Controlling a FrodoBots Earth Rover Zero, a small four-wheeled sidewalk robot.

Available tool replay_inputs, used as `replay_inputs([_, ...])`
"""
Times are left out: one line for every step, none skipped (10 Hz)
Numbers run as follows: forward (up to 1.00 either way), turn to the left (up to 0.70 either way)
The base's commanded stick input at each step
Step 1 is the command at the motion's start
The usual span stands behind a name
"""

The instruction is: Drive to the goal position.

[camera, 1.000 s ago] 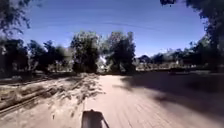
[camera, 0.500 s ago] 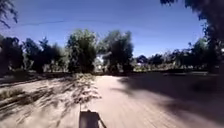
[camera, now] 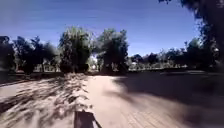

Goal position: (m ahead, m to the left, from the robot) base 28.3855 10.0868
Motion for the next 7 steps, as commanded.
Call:
replay_inputs([1.0, 0.0])
replay_inputs([1.0, 0.4])
replay_inputs([1.0, 0.4])
replay_inputs([1.0, 0.4])
replay_inputs([1.0, 0.4])
replay_inputs([1.0, 0.4])
replay_inputs([1.0, 0.4])
